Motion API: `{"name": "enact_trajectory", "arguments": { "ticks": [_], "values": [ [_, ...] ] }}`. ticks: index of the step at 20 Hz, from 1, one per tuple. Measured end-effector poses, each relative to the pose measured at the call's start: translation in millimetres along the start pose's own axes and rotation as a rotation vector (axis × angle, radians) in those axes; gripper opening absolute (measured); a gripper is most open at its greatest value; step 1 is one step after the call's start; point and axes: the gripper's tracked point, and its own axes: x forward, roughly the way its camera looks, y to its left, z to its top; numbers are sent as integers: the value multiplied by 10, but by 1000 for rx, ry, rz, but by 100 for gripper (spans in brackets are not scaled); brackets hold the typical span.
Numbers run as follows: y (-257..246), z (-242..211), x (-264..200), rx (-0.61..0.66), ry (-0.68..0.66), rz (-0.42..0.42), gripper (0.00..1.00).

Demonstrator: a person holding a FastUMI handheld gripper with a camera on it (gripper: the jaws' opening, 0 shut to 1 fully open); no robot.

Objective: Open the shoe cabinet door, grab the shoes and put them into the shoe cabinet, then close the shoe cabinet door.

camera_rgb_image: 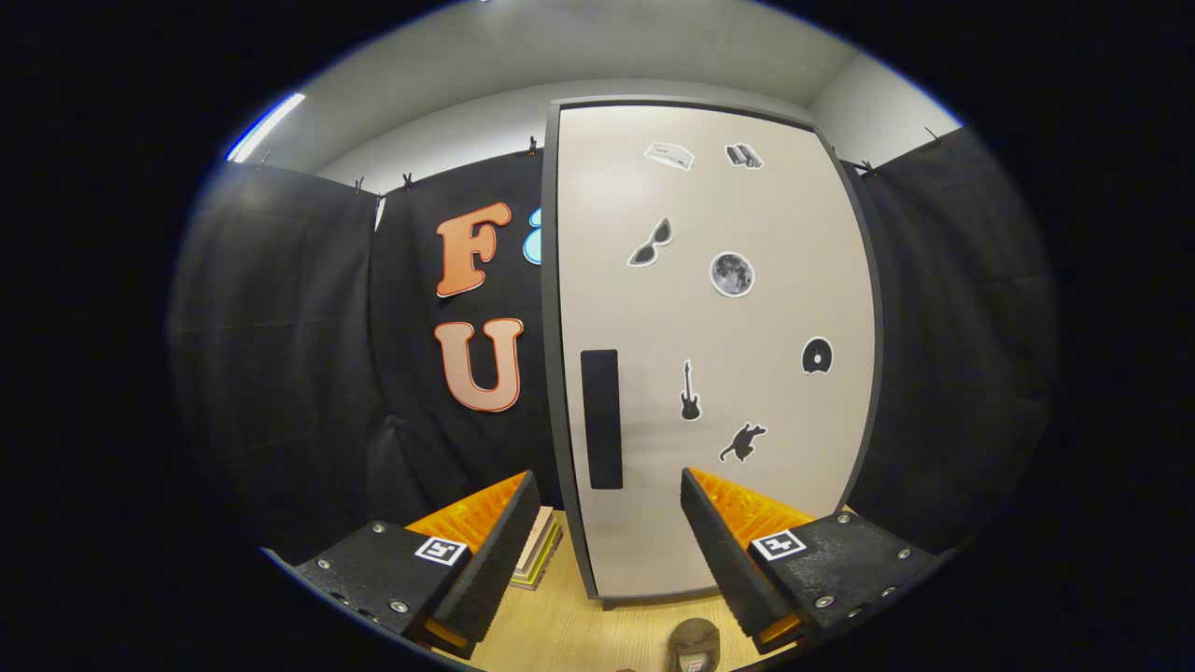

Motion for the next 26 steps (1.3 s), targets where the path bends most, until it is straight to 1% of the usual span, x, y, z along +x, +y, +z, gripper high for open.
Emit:
{"name": "enact_trajectory", "arguments": {
  "ticks": [4, 9, 14, 16, 18, 19, 20, 21, 23, 26],
  "values": [
    [91, -46, 363, 3, 11, 16, 95],
    [113, -96, 752, -3, 14, 7, 95],
    [136, -80, 1023, -8, -6, 3, 95],
    [139, -53, 1088, -5, -16, -1, 94],
    [131, -7, 1120, 4, -32, -3, 85],
    [129, -16, 1133, 0, -28, -5, 75],
    [86, -23, 1138, -12, -24, -24, 69],
    [38, -10, 1133, -25, -29, -42, 56],
    [30, -23, 1138, -14, -29, -38, 37],
    [23, -22, 1114, -9, -18, -34, 35]
  ]
}}
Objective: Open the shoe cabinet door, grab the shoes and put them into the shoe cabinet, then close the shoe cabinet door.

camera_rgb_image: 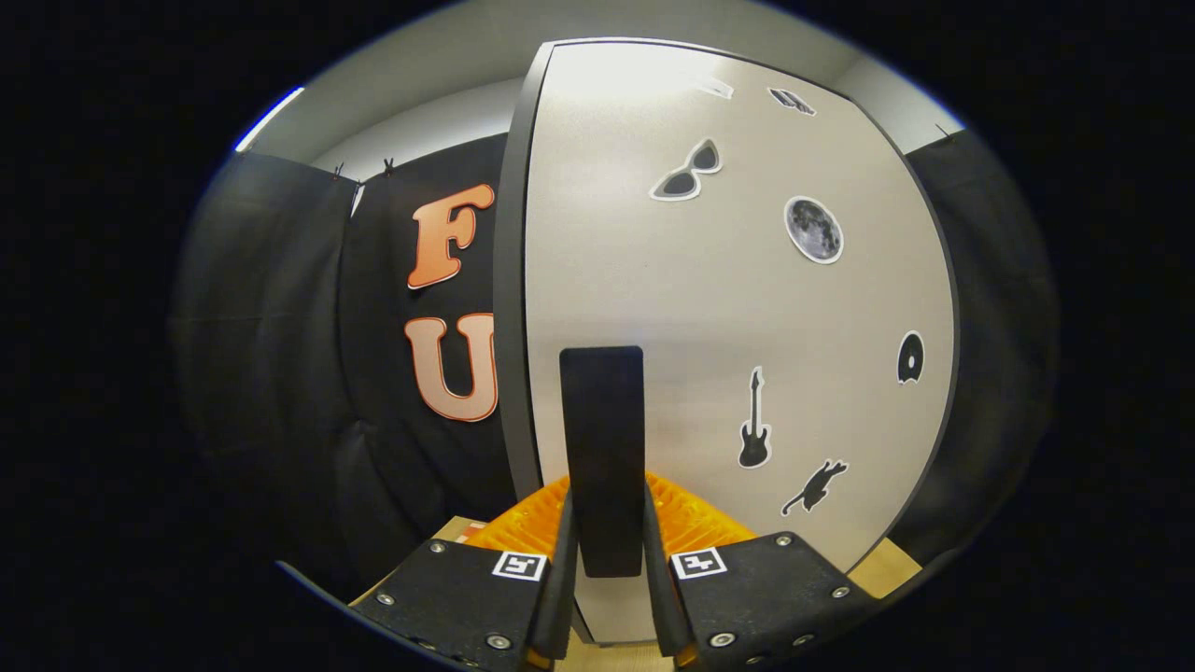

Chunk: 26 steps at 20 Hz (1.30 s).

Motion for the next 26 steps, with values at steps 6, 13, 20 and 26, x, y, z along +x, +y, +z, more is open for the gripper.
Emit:
{"name": "enact_trajectory", "arguments": {
  "ticks": [6, 13, 20, 26],
  "values": [
    [-24, -13, -128, 10, 21, 1, 30],
    [-132, -23, -373, 25, 19, 0, 27],
    [-256, -39, -640, 55, 31, 4, 26],
    [-378, -31, -820, 64, 17, -6, 24]
  ]
}}
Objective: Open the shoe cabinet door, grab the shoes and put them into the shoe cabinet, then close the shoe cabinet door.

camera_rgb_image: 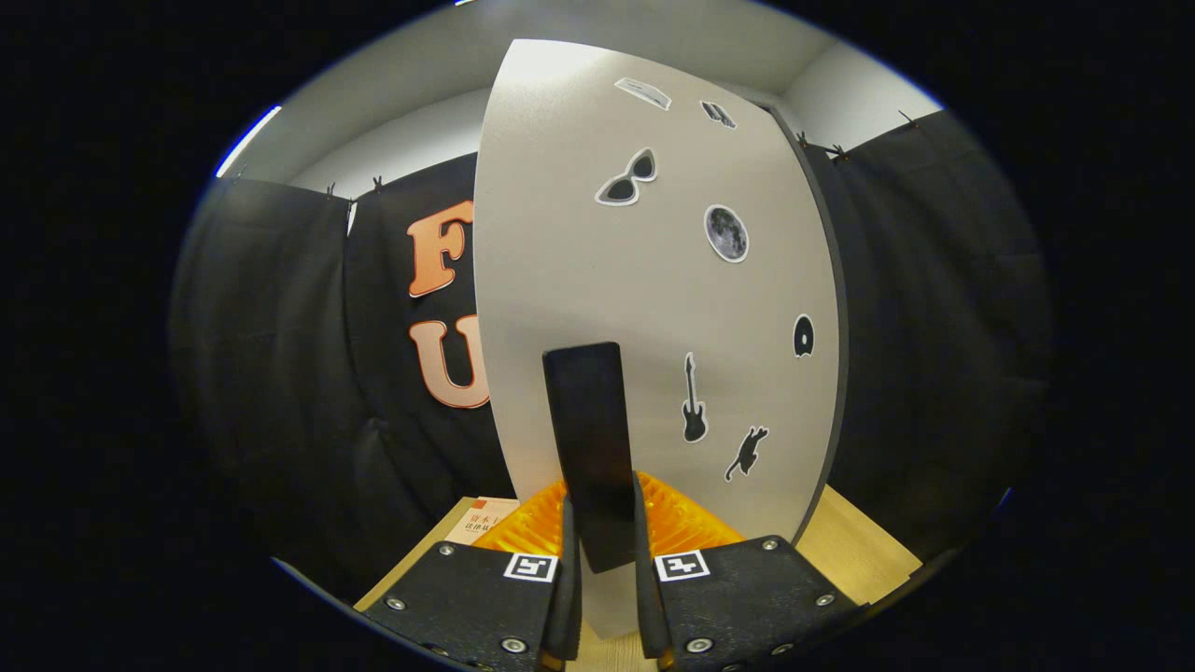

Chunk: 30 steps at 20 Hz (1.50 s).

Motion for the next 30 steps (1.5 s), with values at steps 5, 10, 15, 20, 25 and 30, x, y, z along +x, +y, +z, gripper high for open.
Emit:
{"name": "enact_trajectory", "arguments": {
  "ticks": [5, 10, 15, 20, 25, 30],
  "values": [
    [-86, -4, -91, 11, -1, -14, 24],
    [-263, 16, -230, 17, -3, -37, 24],
    [-467, 26, -369, 20, -11, -88, 23],
    [-706, 31, -473, 20, -20, -148, 19],
    [-965, 54, -534, 25, -28, -193, 19],
    [-1226, 93, -608, 6, -47, -228, 19]
  ]
}}
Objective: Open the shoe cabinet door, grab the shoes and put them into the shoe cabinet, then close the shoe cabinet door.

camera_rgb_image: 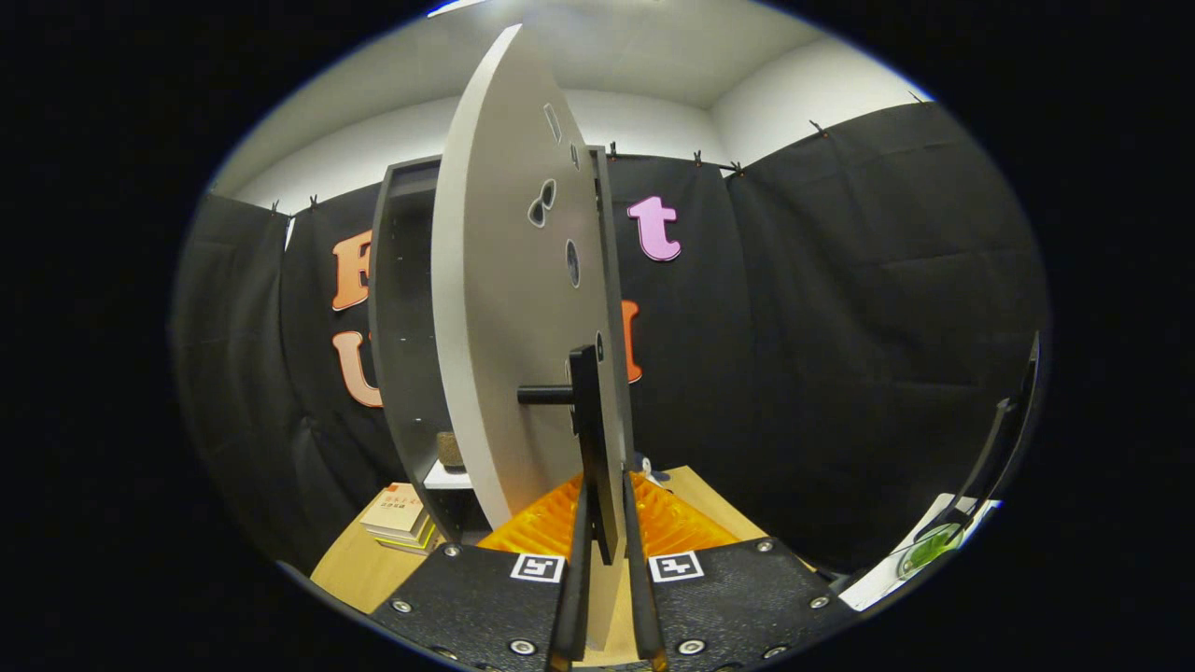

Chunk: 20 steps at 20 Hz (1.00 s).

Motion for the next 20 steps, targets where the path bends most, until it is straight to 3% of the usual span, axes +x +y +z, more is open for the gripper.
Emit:
{"name": "enact_trajectory", "arguments": {
  "ticks": [11, 15, 20],
  "values": [
    [-593, 33, -14, 10, -4, -104, 14],
    [-858, 35, -79, -27, -10, -178, 12],
    [-876, 7, -113, -8, -11, -200, 12]
  ]
}}
